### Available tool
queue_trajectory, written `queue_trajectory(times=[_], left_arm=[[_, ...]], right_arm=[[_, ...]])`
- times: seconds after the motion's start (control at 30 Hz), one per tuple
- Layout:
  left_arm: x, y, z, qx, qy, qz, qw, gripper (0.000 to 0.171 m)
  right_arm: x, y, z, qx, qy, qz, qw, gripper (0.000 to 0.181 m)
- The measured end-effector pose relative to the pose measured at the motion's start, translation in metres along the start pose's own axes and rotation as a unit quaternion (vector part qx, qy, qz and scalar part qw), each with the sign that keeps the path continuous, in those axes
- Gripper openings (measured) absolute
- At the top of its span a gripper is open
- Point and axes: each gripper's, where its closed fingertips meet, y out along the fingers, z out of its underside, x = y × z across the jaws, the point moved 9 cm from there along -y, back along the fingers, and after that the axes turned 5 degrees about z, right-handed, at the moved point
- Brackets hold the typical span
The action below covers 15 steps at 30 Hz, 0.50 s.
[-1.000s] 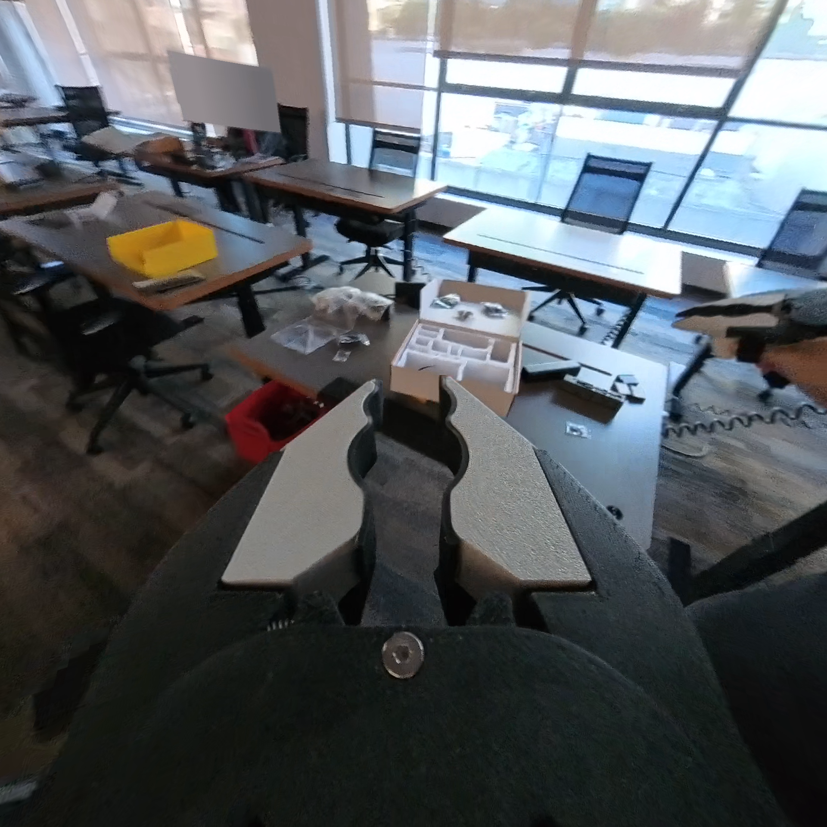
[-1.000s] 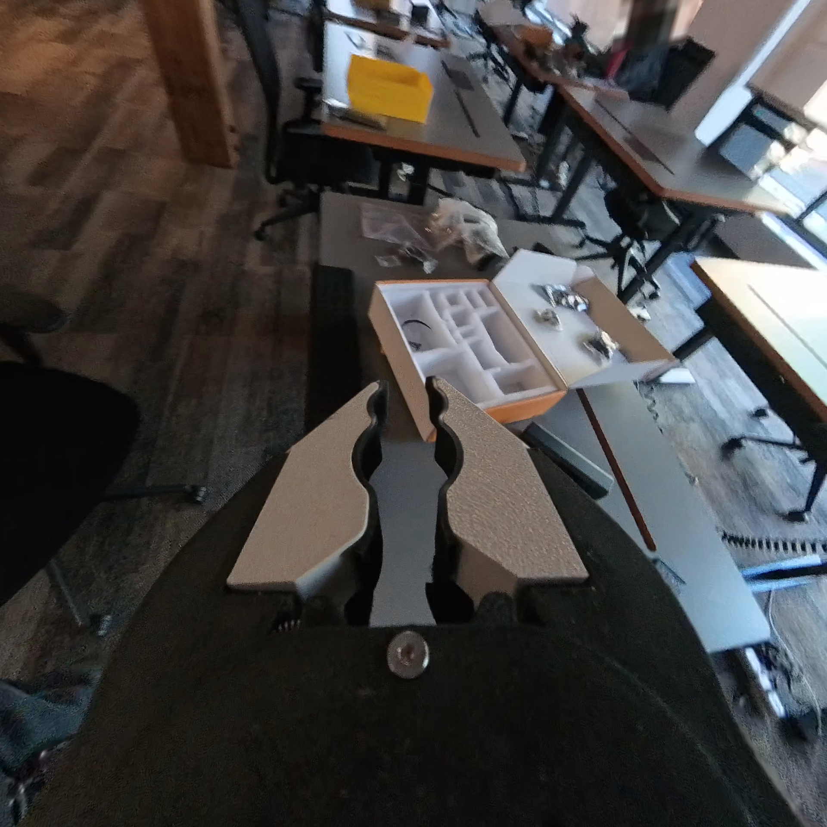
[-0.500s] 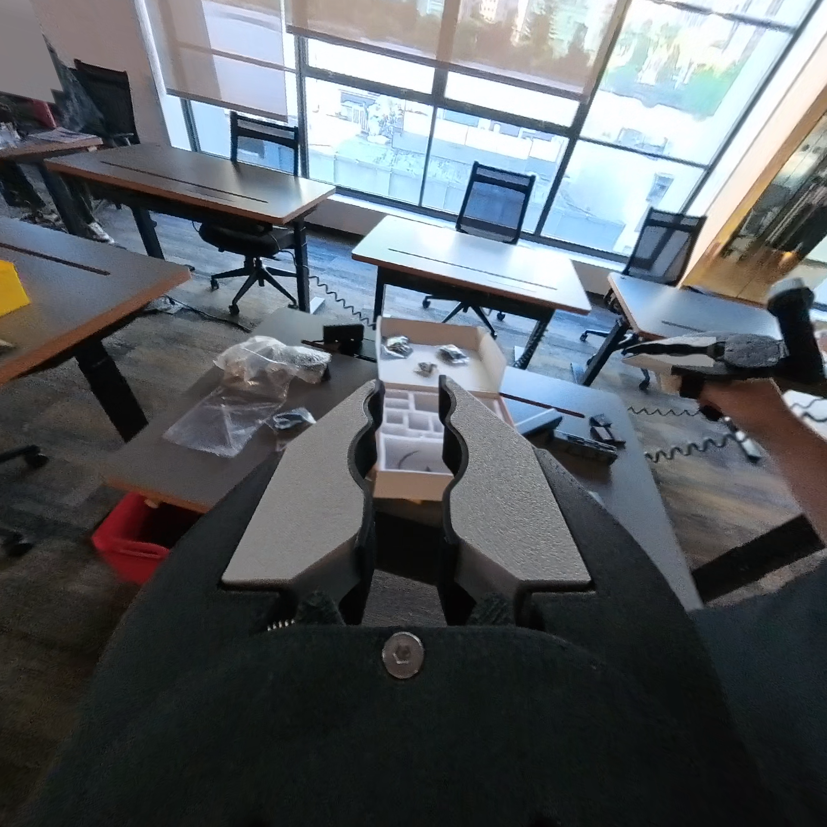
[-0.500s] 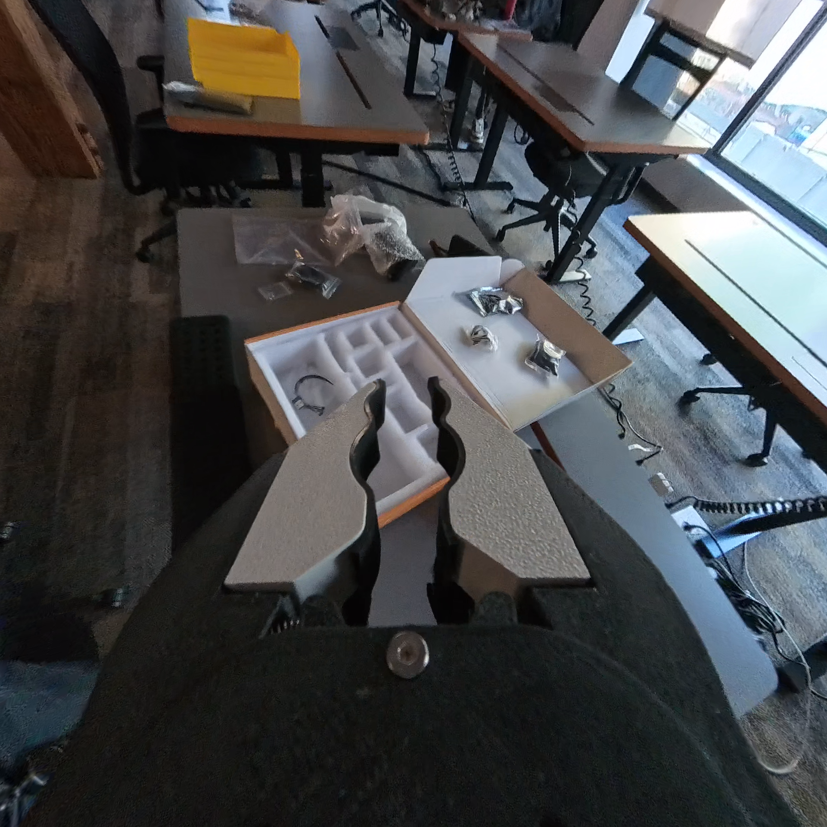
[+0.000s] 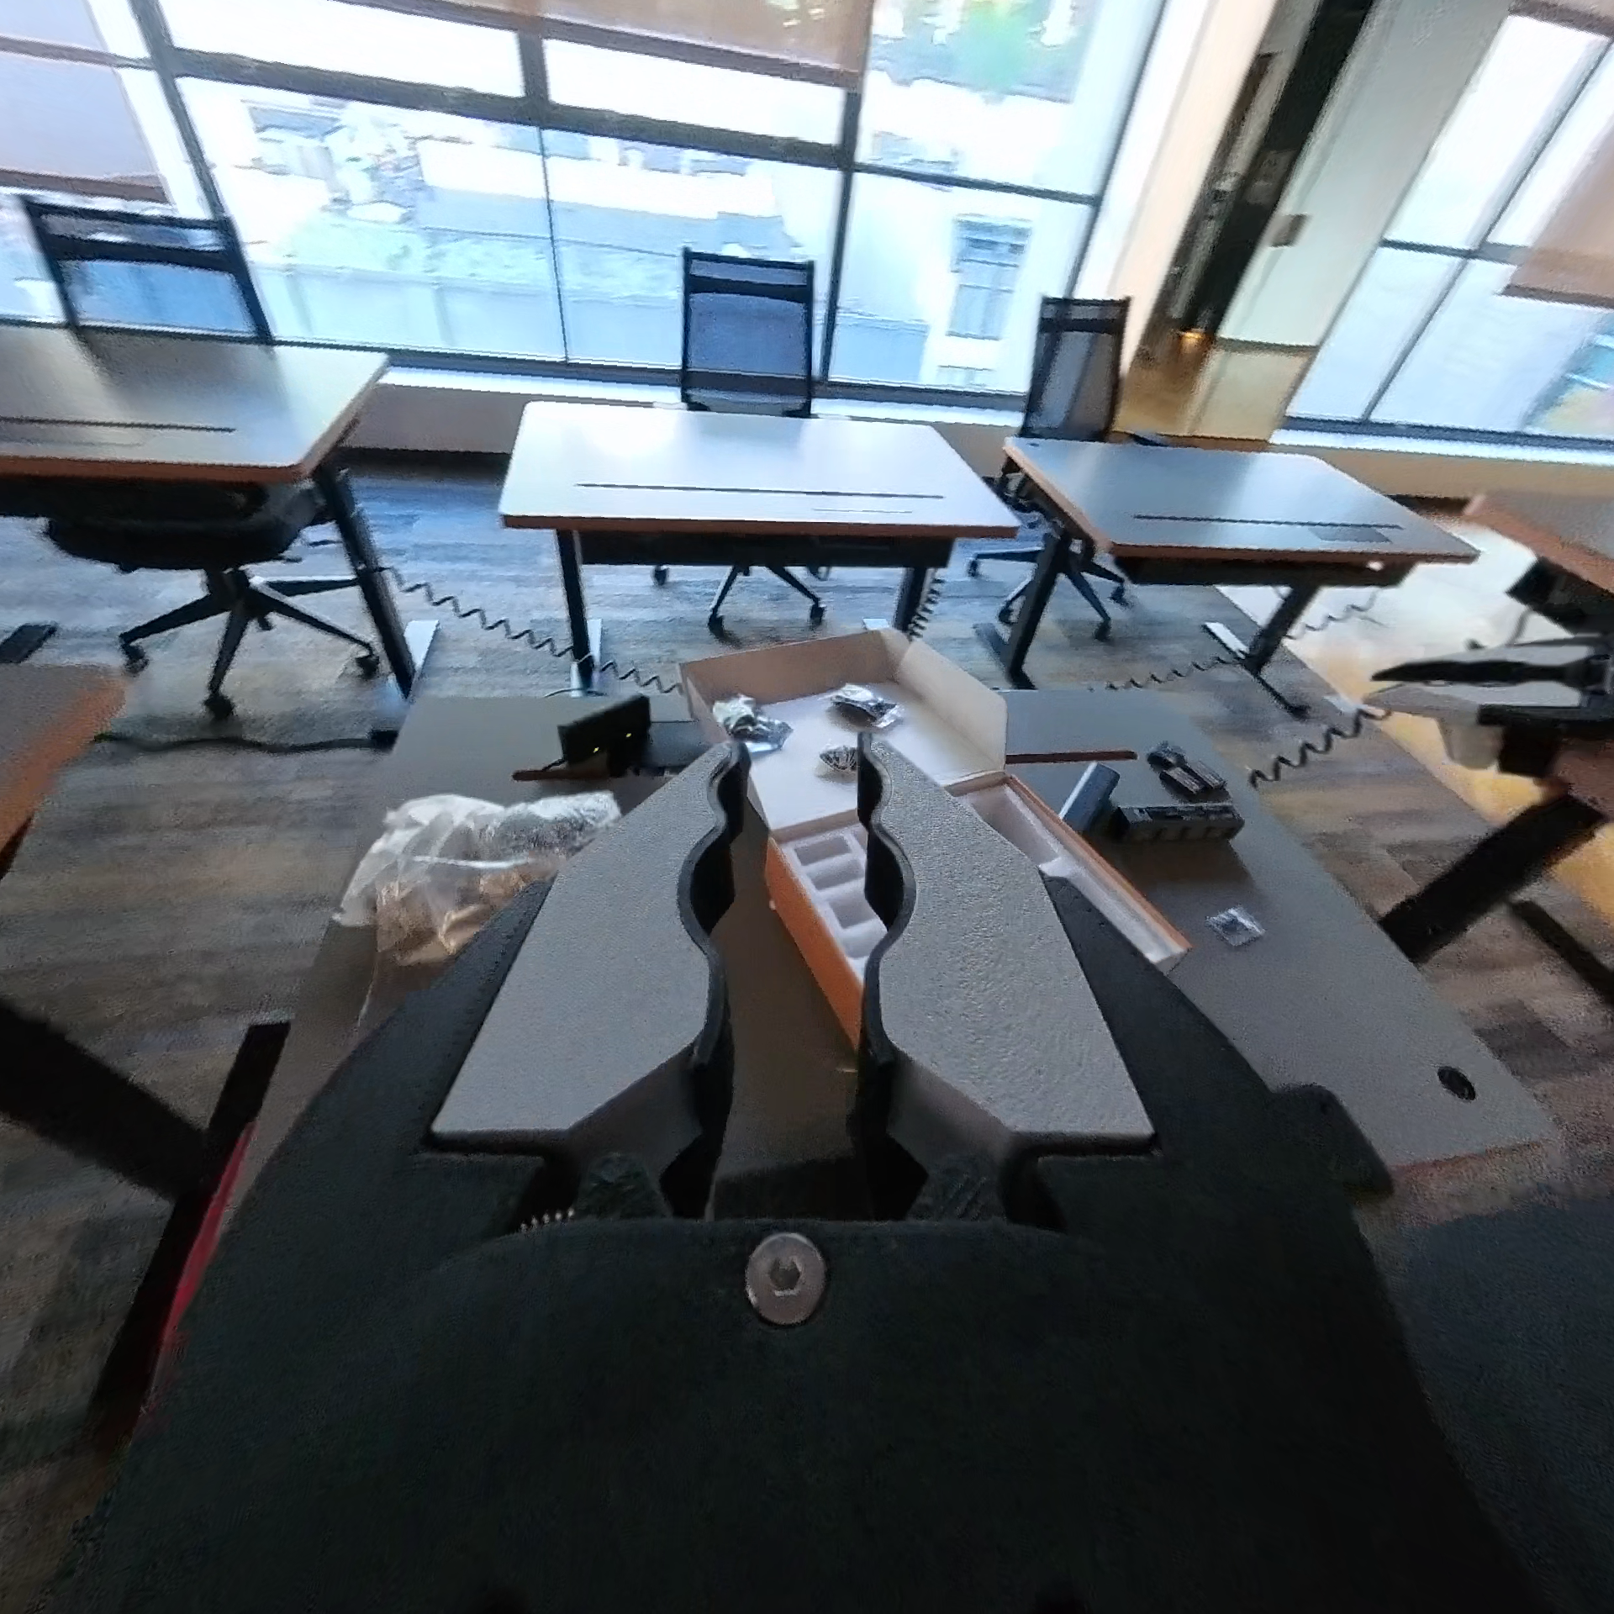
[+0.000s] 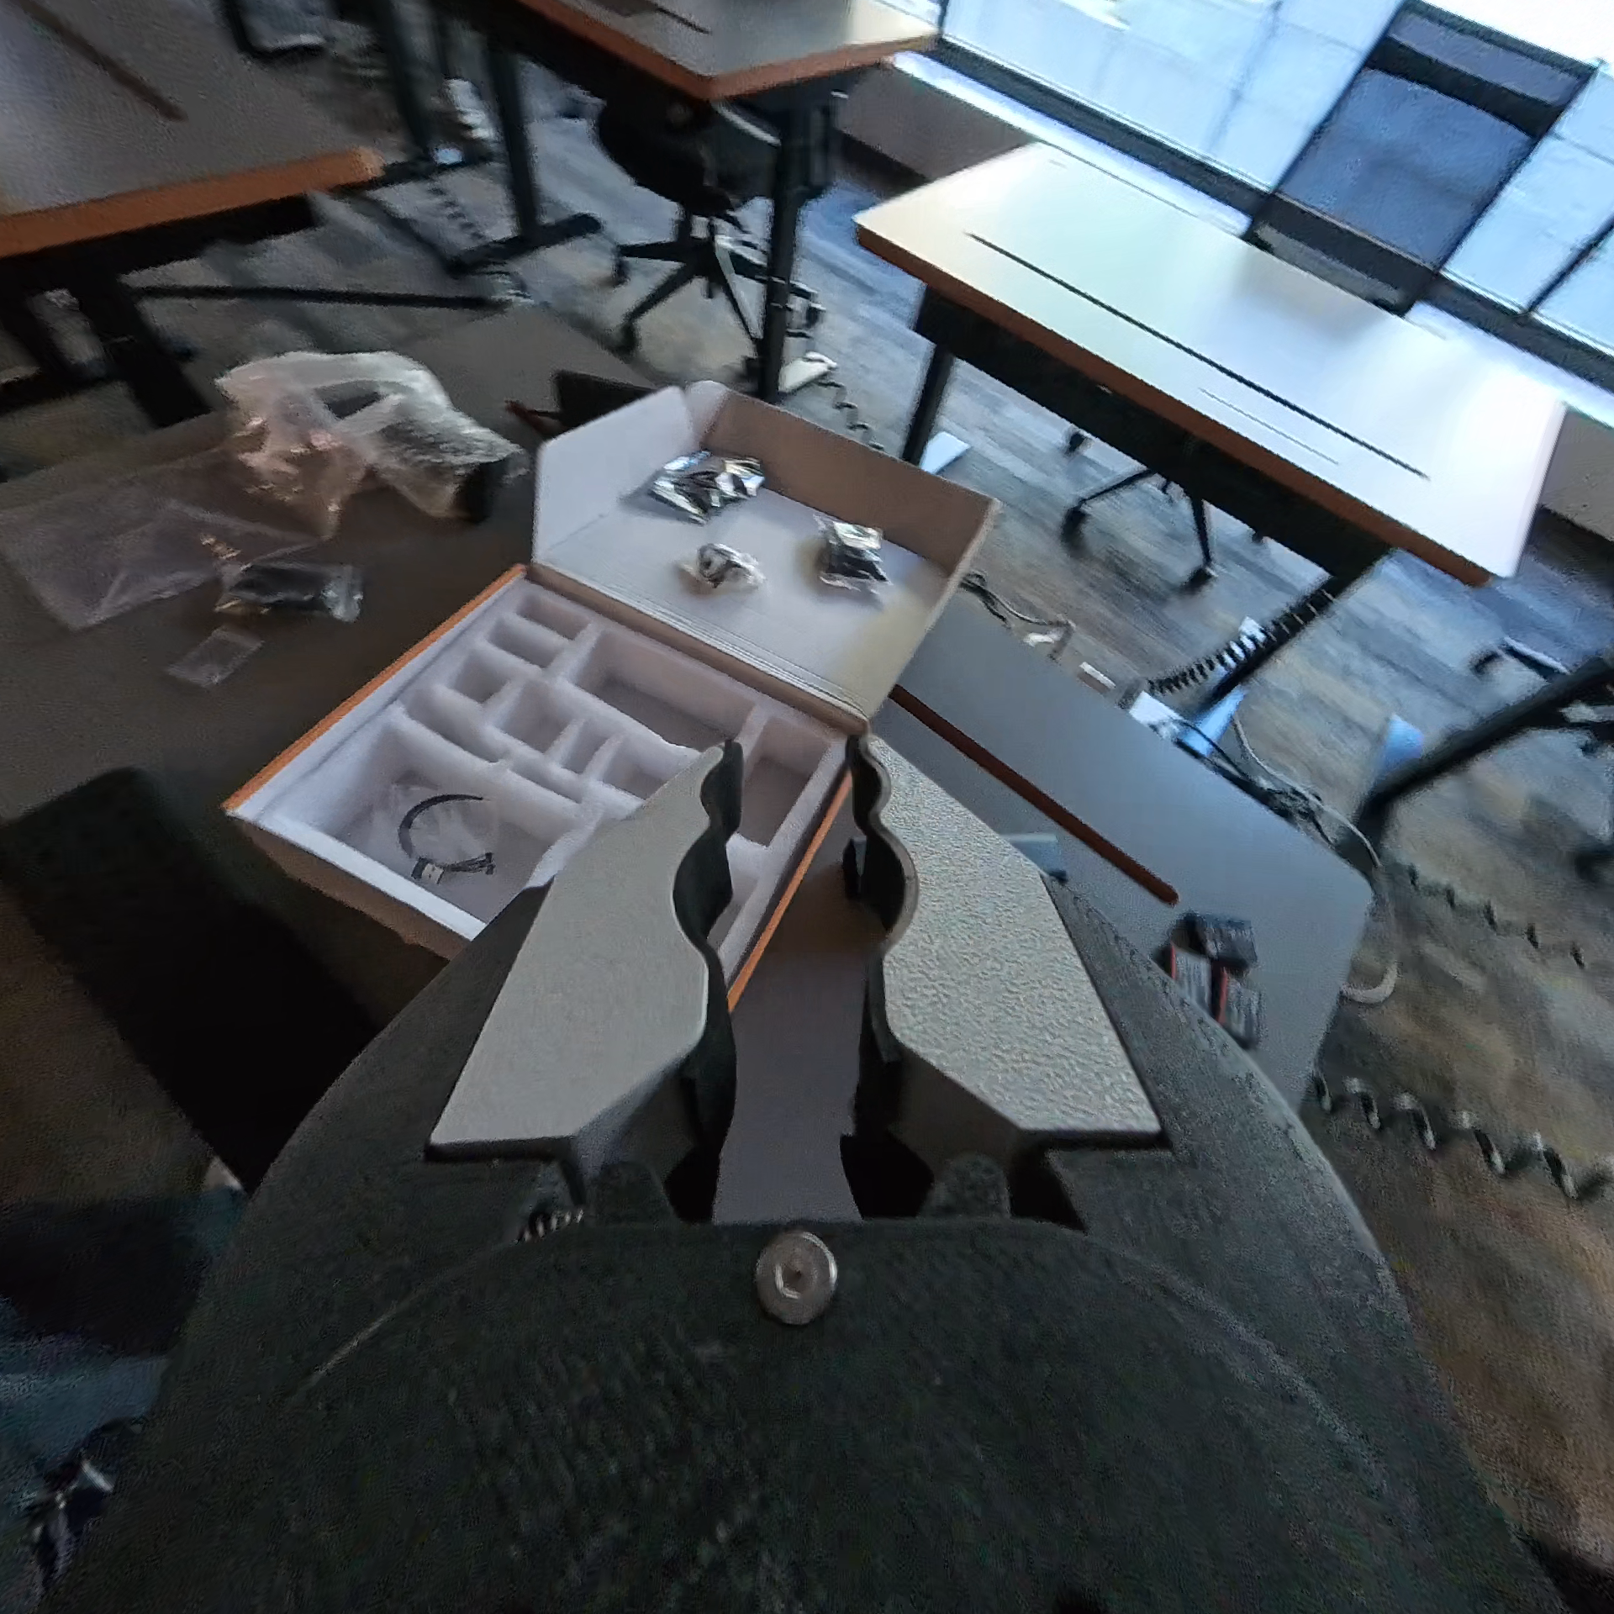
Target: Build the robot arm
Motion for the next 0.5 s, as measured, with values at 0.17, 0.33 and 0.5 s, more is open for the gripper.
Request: queue_trajectory(times=[0.17, 0.33, 0.5], left_arm=[[0.087, 0.015, 0.002, 0.034, 0.023, 0.060, 0.997, 0.024], [0.137, 0.016, 0.002, 0.029, 0.028, 0.067, 0.997, 0.023], [0.160, 0.013, 0.000, 0.020, 0.020, 0.079, 0.996, 0.022]], right_arm=[[0.054, -0.016, -0.014, 0.003, 0.070, 0.065, 0.995, 0.024], [0.093, -0.024, -0.036, 0.029, 0.038, 0.100, 0.994, 0.024], [0.107, -0.026, -0.044, 0.045, 0.041, 0.110, 0.992, 0.025]])
